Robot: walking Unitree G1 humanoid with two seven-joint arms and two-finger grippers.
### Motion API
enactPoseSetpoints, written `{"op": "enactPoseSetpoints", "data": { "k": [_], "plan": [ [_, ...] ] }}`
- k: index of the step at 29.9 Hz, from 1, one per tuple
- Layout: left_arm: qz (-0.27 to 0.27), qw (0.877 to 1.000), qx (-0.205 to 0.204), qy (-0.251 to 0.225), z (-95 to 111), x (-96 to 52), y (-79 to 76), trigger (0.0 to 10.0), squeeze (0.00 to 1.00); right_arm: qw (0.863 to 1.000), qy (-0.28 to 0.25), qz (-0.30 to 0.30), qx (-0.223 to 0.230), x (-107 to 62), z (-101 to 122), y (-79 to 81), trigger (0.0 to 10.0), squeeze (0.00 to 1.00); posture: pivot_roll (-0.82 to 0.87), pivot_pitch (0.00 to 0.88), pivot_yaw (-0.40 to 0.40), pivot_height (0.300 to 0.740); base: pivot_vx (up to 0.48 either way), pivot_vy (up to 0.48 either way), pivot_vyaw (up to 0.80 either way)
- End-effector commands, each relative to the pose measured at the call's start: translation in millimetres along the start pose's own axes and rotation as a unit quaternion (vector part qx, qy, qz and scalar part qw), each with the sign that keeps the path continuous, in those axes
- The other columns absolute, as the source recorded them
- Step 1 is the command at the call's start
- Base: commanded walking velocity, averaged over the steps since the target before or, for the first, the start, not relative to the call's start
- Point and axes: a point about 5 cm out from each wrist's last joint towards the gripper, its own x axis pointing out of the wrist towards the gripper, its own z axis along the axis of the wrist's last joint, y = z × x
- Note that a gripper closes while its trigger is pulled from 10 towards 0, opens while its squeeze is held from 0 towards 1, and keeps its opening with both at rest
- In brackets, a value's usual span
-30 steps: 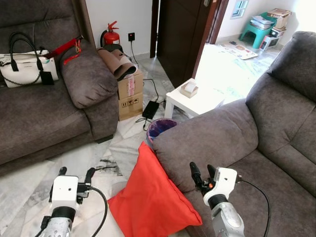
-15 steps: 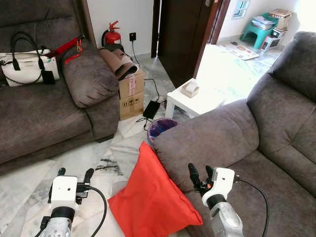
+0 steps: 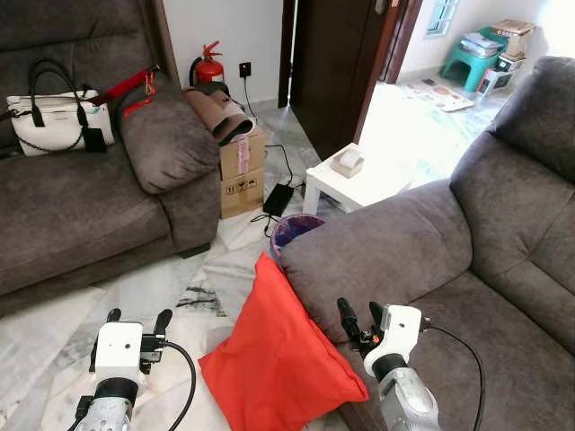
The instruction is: Move the pillow to the sofa from floor
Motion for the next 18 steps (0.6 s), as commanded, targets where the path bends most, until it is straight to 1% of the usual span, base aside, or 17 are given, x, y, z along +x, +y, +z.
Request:
{"op": "enactPoseSetpoints", "data": {
  "k": [1, 5, 8, 9, 11, 18],
  "plan": [
    [-0.002, 1.0, -0.001, 0.002, -0.1, -0.8, -1.1, 10.0, 0.0, 1.0, 0.0, 0.003, -0.001, 0.3, 0.6, 0.9, 10.0, 0.0, 0.16, 0.125, -0.043, 0.69, 0.0, 0.0, 0.0],
    [0.001, 1.0, 0.0, 0.005, -0.8, -1.4, -1.0, 10.0, 0.0, 1.0, 0.011, 0.006, -0.007, 1.3, -0.6, 1.3, 10.0, 0.0, 0.16, 0.126, -0.044, 0.69, 0.0, 0.0, 0.0],
    [0.001, 1.0, -0.001, 0.005, -1.0, -1.5, -1.3, 10.0, 0.0, 1.0, 0.011, 0.017, -0.007, 2.4, -0.4, 4.9, 10.0, 0.0, 0.16, 0.126, -0.044, 0.675, 0.0, 0.0, 0.0],
    [0.001, 1.0, -0.002, 0.006, -0.9, -1.3, -1.5, 10.0, 0.0, 1.0, 0.003, 0.019, -0.006, 2.5, 0.9, 5.9, 10.0, 0.0, 0.16, 0.126, -0.044, 0.666, 0.0, 0.0, 0.0],
    [0.0, 1.0, -0.001, 0.005, -0.8, -0.9, -1.6, 10.0, 0.0, 1.0, -0.005, 0.019, -0.001, 2.5, 2.3, 6.2, 10.0, 0.0, 0.16, 0.126, -0.044, 0.666, 0.0, 0.0, 0.0],
    [0.001, 1.0, -0.002, 0.005, -0.7, 0.5, -2.1, 10.0, 0.0, 1.0, -0.006, 0.019, -0.002, 2.7, 3.5, 5.5, 10.0, 0.0, 0.16, 0.119, -0.046, 0.666, 0.0, 0.0, 0.0]
  ]
}}
